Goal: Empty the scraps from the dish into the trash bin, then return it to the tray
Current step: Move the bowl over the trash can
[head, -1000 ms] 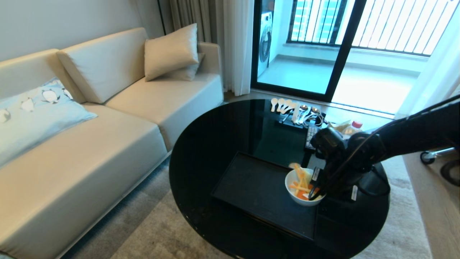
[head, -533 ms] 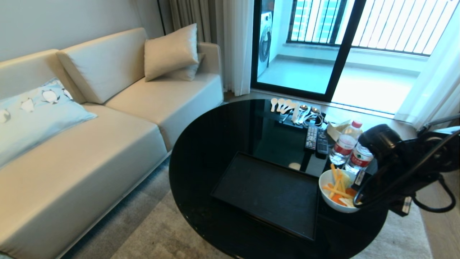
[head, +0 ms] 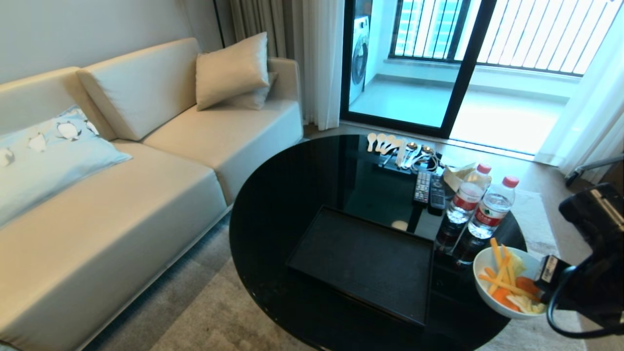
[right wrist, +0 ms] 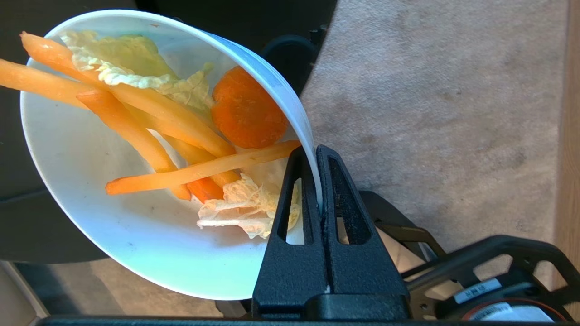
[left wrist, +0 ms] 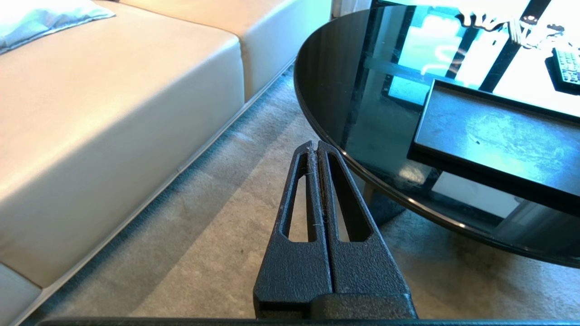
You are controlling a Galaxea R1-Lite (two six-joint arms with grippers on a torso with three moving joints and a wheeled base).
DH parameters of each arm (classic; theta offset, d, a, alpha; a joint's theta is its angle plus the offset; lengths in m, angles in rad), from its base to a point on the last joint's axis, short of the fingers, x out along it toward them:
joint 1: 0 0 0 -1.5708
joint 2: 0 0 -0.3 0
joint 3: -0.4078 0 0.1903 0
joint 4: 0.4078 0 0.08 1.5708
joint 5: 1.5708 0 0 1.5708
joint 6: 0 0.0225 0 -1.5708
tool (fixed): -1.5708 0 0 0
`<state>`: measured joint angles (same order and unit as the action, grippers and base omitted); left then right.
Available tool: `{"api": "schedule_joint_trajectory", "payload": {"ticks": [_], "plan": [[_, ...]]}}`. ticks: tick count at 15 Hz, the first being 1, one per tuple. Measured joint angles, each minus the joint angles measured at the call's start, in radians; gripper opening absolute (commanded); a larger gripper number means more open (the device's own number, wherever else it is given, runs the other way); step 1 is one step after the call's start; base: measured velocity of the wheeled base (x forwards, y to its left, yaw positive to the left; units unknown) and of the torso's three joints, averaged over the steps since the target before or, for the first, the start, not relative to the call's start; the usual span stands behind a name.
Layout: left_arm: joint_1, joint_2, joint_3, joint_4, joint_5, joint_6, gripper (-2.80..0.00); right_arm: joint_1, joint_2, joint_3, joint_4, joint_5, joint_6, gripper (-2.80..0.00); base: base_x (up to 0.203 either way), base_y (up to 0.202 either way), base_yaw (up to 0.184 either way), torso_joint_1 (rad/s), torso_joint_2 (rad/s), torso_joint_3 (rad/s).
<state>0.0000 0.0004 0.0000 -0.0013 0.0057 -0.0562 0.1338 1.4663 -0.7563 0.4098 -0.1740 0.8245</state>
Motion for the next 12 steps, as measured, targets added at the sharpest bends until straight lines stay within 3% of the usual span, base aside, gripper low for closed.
{"api": "schedule_joint_trajectory", "payload": {"ticks": [6, 12], "plan": [[0.000, 0.000, 0.000, 0.000, 0.000, 0.000, -2.80, -0.017, -0.175, 0.182, 0.003, 0.003, 0.005, -2.80, 0.000, 0.000, 0.000, 0.000, 0.00, 0.000], [0.000, 0.000, 0.000, 0.000, 0.000, 0.000, -2.80, -0.020, -0.259, 0.220, 0.043, 0.006, 0.010, -2.80, 0.000, 0.000, 0.000, 0.000, 0.00, 0.000]]}}
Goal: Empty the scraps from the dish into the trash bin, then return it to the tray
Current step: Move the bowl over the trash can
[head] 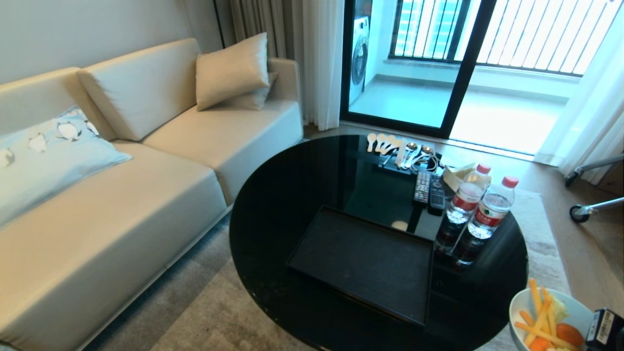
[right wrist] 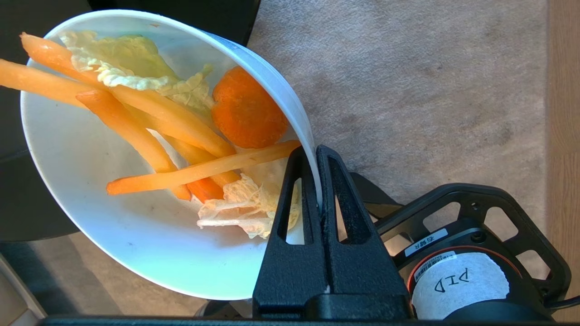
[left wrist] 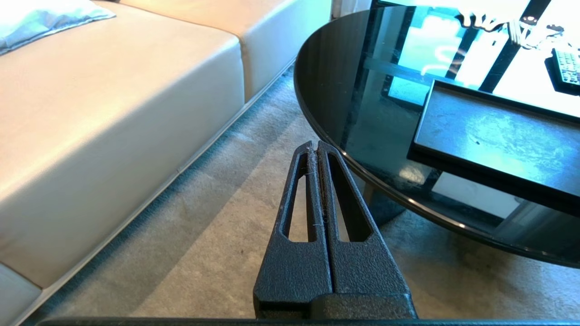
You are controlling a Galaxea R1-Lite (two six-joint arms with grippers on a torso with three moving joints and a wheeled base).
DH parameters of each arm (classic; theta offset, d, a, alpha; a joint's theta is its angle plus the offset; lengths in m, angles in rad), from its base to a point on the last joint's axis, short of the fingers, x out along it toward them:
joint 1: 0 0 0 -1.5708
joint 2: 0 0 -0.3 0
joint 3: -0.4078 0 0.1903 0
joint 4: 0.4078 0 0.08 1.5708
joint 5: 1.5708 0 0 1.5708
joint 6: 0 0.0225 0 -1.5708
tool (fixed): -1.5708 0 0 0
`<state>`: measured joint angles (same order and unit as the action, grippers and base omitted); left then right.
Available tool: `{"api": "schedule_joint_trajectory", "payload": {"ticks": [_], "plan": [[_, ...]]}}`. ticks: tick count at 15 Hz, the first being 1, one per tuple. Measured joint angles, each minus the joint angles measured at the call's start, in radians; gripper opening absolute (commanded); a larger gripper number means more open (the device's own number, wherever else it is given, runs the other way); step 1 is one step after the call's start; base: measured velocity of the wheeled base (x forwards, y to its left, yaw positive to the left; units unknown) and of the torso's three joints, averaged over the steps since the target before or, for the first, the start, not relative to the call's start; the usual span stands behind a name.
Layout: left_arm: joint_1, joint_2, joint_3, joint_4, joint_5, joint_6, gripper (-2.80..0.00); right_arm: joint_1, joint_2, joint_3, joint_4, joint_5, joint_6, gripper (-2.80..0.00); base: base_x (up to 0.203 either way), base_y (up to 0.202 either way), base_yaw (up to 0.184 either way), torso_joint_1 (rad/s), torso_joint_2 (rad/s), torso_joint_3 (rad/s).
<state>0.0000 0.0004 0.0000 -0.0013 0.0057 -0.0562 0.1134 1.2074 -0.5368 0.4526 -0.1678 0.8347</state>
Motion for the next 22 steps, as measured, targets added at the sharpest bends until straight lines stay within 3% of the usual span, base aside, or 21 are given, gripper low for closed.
{"api": "schedule_joint_trajectory", "payload": {"ticks": [22], "plan": [[0.000, 0.000, 0.000, 0.000, 0.000, 0.000, -2.80, 0.001, -0.068, 0.037, 0.021, 0.008, 0.001, -2.80, 0.000, 0.000, 0.000, 0.000, 0.00, 0.000]]}}
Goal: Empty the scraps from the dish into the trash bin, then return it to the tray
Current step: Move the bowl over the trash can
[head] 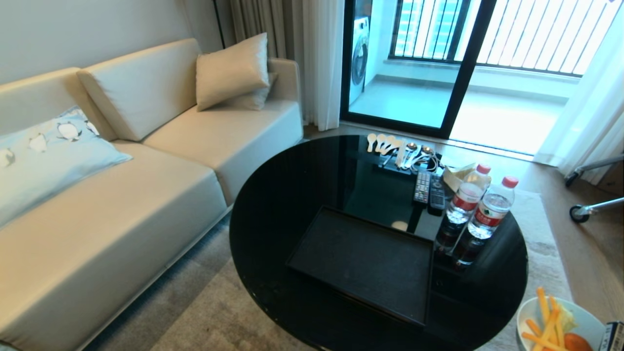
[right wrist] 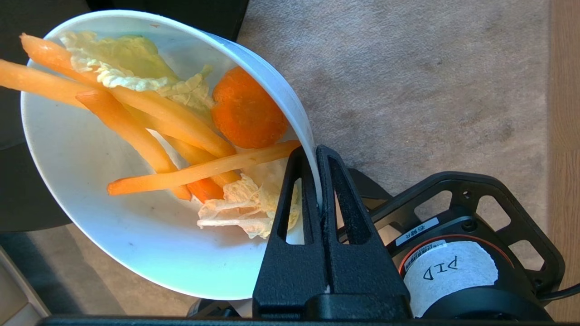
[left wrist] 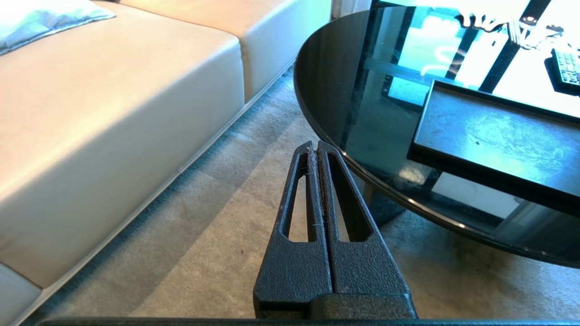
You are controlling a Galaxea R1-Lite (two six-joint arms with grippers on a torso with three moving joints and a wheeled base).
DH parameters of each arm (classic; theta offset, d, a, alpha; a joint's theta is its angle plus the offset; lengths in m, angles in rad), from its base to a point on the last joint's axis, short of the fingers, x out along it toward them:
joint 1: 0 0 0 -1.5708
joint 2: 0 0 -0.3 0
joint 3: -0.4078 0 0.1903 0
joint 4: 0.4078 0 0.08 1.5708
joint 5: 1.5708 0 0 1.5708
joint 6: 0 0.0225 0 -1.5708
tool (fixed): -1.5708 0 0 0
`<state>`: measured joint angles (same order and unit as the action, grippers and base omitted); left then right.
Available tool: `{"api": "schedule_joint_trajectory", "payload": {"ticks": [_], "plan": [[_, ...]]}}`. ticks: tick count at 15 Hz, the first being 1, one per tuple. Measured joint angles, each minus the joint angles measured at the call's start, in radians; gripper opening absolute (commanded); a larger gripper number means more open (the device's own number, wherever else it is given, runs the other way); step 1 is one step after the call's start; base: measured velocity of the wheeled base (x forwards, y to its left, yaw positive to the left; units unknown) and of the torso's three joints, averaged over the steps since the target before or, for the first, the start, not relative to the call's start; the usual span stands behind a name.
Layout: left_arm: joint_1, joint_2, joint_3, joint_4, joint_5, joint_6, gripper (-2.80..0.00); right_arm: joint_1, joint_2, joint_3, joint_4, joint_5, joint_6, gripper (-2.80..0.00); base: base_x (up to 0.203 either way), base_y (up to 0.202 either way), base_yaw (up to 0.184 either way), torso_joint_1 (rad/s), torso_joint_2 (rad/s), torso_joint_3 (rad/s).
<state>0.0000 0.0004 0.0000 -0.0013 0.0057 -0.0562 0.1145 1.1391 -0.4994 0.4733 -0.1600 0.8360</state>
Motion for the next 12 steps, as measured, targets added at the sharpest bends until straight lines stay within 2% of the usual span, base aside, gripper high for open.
{"api": "schedule_joint_trajectory", "payload": {"ticks": [4, 12], "plan": [[0.000, 0.000, 0.000, 0.000, 0.000, -0.001, -2.80, 0.000, 0.000, 0.002, -0.001, 0.001, 0.000, -2.80, 0.000, 0.000, 0.000, 0.000, 0.00, 0.000], [0.000, 0.000, 0.000, 0.000, 0.000, -0.001, -2.80, 0.000, -0.001, 0.010, 0.000, 0.000, 0.000, -2.80, -0.176, 0.000, -0.001, 0.004, 0.00, 0.002]]}}
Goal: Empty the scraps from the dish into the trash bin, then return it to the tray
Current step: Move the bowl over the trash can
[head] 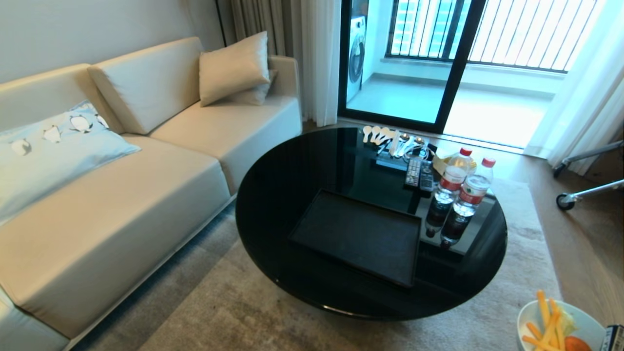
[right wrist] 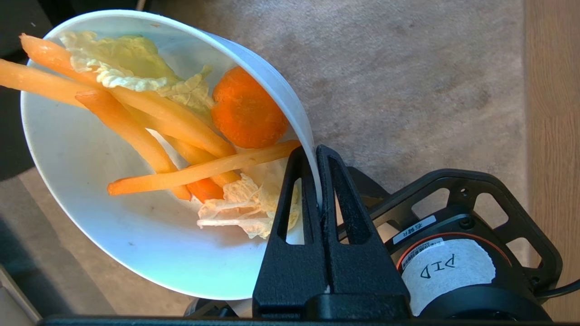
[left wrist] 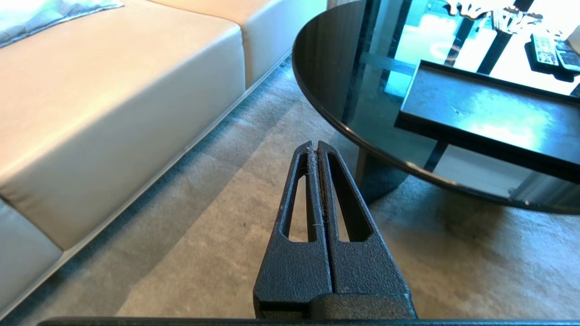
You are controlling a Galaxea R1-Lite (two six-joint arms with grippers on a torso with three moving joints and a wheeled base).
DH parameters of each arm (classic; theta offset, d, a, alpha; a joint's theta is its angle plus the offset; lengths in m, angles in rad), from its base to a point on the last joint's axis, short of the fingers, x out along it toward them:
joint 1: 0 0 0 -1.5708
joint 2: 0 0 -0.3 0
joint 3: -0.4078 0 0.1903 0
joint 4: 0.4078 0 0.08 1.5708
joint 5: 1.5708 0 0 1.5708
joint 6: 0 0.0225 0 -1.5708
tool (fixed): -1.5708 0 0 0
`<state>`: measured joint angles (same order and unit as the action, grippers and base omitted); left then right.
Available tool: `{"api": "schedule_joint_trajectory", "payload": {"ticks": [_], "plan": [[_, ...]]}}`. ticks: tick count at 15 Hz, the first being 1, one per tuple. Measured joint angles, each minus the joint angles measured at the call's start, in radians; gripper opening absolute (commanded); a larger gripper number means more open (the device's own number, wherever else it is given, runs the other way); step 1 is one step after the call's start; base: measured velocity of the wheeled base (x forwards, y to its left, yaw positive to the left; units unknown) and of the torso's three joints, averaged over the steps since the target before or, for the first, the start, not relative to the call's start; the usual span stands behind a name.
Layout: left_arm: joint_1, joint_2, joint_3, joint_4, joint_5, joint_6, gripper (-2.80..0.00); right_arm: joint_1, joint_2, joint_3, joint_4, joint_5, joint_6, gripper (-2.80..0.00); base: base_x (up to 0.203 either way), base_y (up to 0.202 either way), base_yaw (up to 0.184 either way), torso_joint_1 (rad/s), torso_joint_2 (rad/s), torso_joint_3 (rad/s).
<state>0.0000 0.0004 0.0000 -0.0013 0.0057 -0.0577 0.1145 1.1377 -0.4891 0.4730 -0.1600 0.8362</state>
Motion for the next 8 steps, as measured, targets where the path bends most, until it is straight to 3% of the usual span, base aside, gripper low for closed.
{"api": "schedule_joint_trajectory", "payload": {"ticks": [5, 8], "plan": [[0.000, 0.000, 0.000, 0.000, 0.000, 0.001, -2.80, 0.000, -0.003, 0.004, 0.000, 0.000, 0.000, -2.80, -0.184, 0.000, -0.002, 0.002, 0.00, 0.004], [0.000, 0.000, 0.000, 0.000, 0.000, 0.002, -2.80, 0.000, -0.008, 0.005, 0.000, -0.001, 0.000, -2.80, -0.036, 0.000, -0.001, -0.002, 0.00, 0.002]]}}
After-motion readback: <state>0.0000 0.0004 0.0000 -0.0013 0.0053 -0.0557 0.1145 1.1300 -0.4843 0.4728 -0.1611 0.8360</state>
